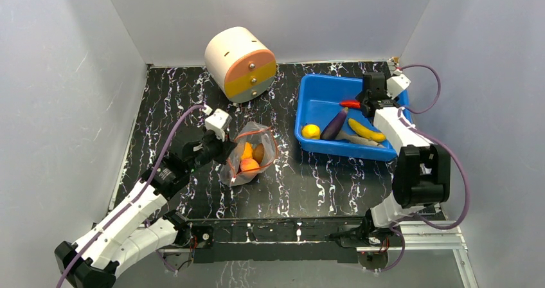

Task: Place the food in the zip-top bag and seal the zipper
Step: Pick up the fake vegetable from the bin.

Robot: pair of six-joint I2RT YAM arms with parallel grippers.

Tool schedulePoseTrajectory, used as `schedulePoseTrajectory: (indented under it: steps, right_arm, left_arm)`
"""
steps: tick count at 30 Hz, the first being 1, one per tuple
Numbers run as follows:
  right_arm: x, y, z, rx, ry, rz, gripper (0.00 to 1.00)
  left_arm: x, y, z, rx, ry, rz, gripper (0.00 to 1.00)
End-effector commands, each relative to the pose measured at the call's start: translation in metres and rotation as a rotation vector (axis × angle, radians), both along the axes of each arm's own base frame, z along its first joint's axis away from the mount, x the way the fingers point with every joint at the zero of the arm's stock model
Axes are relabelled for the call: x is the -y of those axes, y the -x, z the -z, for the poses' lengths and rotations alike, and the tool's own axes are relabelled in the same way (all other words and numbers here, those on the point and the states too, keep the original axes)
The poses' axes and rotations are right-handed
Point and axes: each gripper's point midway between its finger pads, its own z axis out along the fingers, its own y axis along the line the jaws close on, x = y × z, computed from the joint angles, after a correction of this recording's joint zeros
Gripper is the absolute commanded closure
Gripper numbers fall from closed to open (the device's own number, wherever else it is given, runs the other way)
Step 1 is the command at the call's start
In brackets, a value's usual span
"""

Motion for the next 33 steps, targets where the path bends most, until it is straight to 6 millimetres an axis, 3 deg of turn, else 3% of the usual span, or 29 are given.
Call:
schedulePoseTrajectory:
  steps: [1,6,13,14,23,33]
  right_arm:
    - [0.027,-0.017,-0.008,0.107,-0.067,0.173,0.5]
    - [0.049,-0.023,0.02,0.082,-0.125,0.294,0.5]
    - [0.056,-0.039,0.032,0.138,-0.212,0.349,0.46]
    - [0.056,-0.041,0.044,0.117,-0.222,0.358,0.45]
    - [0.059,-0.062,0.056,0.123,-0.298,0.388,0.39]
    - [0.065,-0.067,0.074,0.098,-0.339,0.452,0.38]
  left_arm:
    - [-0.003,0.002,-0.005,0.027,0.004,0.006,1.0]
    - [-0.003,0.002,-0.007,0.03,0.006,0.006,1.0]
    - [-0.005,0.002,-0.01,0.045,0.009,0.0,1.0]
    - [-0.005,0.002,-0.01,0.046,0.009,-0.001,1.0]
    - [-0.007,0.003,-0.011,0.053,0.012,-0.005,1.0]
    - [-0.007,0.003,-0.013,0.058,0.015,-0.002,1.0]
